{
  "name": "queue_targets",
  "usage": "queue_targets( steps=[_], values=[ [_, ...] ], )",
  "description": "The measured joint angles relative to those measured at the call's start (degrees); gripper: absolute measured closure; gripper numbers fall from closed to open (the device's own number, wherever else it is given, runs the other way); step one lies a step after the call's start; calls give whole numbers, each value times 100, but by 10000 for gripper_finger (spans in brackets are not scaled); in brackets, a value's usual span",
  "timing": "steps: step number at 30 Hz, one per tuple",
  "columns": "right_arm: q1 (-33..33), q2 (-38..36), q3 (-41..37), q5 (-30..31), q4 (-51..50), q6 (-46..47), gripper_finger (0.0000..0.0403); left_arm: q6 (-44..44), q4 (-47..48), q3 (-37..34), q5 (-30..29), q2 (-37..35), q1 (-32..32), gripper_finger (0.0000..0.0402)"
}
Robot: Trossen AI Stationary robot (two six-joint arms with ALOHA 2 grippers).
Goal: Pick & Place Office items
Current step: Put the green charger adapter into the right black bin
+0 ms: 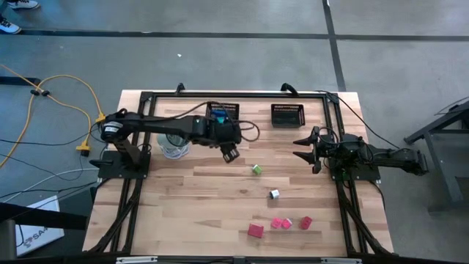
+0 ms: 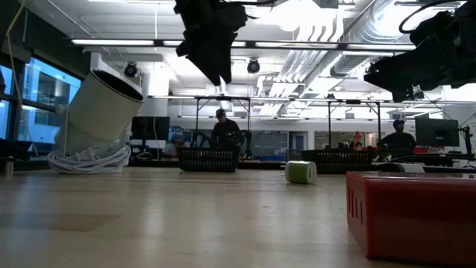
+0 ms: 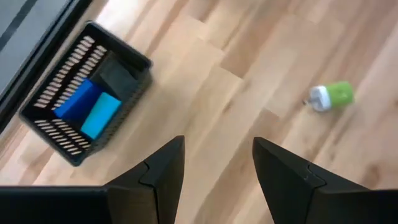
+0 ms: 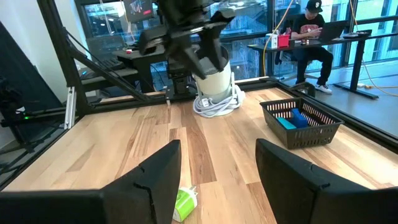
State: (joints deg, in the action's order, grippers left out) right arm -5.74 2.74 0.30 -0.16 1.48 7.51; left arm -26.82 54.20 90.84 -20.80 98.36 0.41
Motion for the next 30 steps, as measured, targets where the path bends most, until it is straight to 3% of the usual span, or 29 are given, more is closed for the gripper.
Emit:
queue_targets(
  steps=[9, 16, 23, 30],
  values=[
    [-1, -2, 0, -1, 0, 0, 208, -421, -388, -555, -85, -188, -588, 221],
    [-2, -1, 0, 0, 0, 0, 208, -603, -1493, -1713, -357, -790, -1174, 221],
    [-1, -1, -1, -1, 0, -1, 208, -221, -2476, -2691, -400, -1355, -1522, 221],
    [0, 0, -1, 0, 0, 0, 208, -208, -3142, -3818, -671, -2274, -1825, 221]
  ],
)
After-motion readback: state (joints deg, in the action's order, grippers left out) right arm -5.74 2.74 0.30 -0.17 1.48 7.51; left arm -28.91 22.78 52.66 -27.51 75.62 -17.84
